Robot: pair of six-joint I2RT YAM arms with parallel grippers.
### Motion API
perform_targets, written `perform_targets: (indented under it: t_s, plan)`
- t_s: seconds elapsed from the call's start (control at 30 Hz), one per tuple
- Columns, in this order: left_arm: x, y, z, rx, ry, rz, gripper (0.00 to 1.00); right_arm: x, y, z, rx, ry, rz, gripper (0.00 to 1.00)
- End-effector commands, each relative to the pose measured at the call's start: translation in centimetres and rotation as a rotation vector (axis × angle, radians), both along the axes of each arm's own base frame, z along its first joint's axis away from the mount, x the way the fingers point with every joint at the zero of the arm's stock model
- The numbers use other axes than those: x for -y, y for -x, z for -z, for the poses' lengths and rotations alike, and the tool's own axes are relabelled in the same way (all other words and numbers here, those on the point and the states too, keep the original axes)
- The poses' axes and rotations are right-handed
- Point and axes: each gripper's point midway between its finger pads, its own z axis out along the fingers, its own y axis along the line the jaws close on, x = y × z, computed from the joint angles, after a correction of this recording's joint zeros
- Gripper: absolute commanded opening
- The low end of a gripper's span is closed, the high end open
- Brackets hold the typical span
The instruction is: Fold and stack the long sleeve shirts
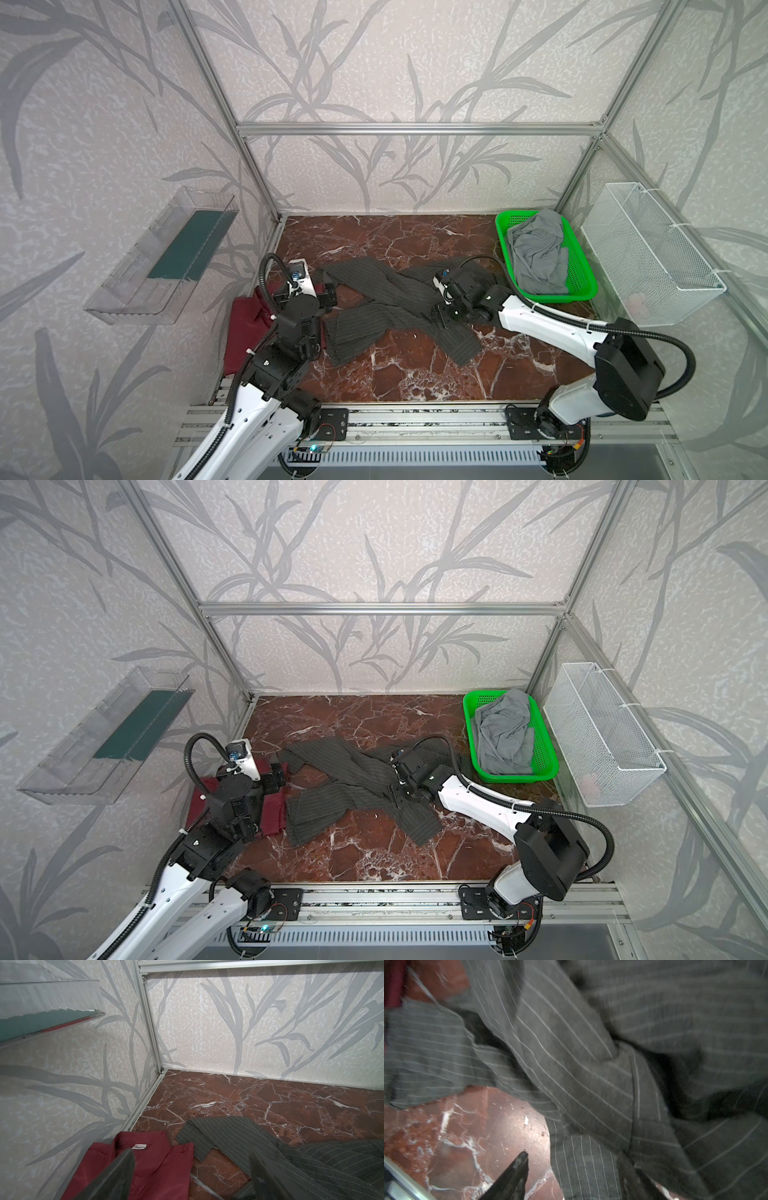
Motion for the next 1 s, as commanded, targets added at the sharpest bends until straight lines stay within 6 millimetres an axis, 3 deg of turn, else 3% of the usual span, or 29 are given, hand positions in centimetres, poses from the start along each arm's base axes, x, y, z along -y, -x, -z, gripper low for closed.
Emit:
perform_targets:
  t_s: [0.0,0.07,0.27,0.47,0.5,0.6,0.7,0.77,0.97]
  plan:
    - [-0.2,0.2,-0.8,0.010,0.029,-0.006,0.86,1.2,1.2,2.5,-0.097,0.097,0.028,0.69]
    - [-0.2,0.2,-0.7,0.007,0.028,-0.006,0.86,1.2,1.8,3.9,-0.144,0.115,0.025,0.69]
    - [-0.1,0.2,-0.6,0.000,0.024,-0.003,0.86,0.1,1.7,5.6,-0.167,0.104,0.016,0.66]
    - [-0.4,0.3,-0.6,0.004,0.019,-0.016,0.86,0.3,2.4,8.5,-0.227,0.152,0.015,0.61]
    - [-0.3,0.3,-0.6,0.003,0.019,-0.014,0.86,0.4,2.5,8.7,-0.230,0.153,0.015,0.58]
    - [-0.3,0.3,-0.5,0.001,0.018,-0.015,0.86,0.1,2.6,8.6,-0.233,0.138,0.002,0.33]
    - [-0.3,0.2,-0.5,0.000,0.018,-0.012,0.86,-0.7,2.6,6.7,-0.214,0.091,-0.027,0.14]
    - [-0.1,0.1,-0.4,-0.004,0.020,-0.007,0.86,-1.0,2.1,3.3,-0.158,0.070,-0.053,0.03]
    - [0.6,-0.3,0.2,-0.038,0.021,0.024,0.86,0.5,1.0,-8.8,0.088,0.029,-0.097,0.00]
